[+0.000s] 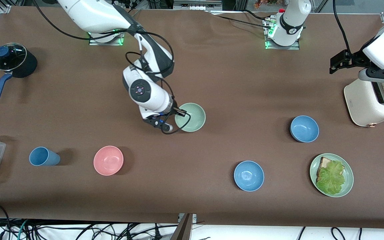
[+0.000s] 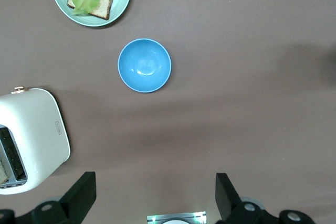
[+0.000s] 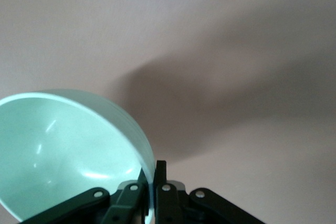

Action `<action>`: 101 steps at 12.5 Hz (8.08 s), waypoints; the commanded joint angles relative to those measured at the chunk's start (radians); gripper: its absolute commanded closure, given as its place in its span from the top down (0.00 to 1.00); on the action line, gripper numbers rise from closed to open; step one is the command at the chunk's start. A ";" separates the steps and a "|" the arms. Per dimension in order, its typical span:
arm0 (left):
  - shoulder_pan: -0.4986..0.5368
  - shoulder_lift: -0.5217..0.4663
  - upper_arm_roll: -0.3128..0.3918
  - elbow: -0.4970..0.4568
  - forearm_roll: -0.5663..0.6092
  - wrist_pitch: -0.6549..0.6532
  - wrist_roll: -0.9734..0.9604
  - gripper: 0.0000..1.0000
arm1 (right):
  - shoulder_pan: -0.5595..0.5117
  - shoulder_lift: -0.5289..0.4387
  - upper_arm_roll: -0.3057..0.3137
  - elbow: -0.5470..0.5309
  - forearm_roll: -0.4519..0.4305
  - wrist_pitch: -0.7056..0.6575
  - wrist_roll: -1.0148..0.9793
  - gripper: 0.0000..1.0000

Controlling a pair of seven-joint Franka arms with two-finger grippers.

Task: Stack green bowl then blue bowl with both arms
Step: 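Grasp the green bowl rim and drag it toward the table middle, then release the green bowl with the right gripper while the left gripper reaches out, then grasp the light blue bowl rim with the left gripper while the right retracts, then carry the light blue bowl with the left gripper over the green bowl, then lower the blue bowl into the green bowl and open the left gripper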

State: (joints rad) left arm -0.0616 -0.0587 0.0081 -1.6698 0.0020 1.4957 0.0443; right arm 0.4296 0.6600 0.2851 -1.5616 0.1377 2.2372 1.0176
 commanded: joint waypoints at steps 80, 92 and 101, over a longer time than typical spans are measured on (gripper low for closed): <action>-0.216 0.556 -0.260 -0.189 -0.441 0.776 -0.271 0.00 | -0.446 -0.447 -0.279 0.152 -0.237 -0.692 -1.094 1.00; -0.222 0.600 -0.244 -0.191 -0.369 0.867 -0.270 0.00 | -0.454 -0.447 -0.285 0.152 -0.224 -0.692 -1.090 1.00; -0.181 0.487 -0.238 -0.209 -0.366 0.825 -0.255 1.00 | -0.453 -0.447 -0.285 0.159 -0.202 -0.692 -1.090 1.00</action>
State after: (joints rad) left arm -0.2739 0.5131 -0.2374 -1.8620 -0.3893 2.3629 -0.2126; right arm -0.0204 0.2254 -0.0012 -1.4043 -0.0790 1.5440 -0.0734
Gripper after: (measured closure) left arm 0.335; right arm 0.000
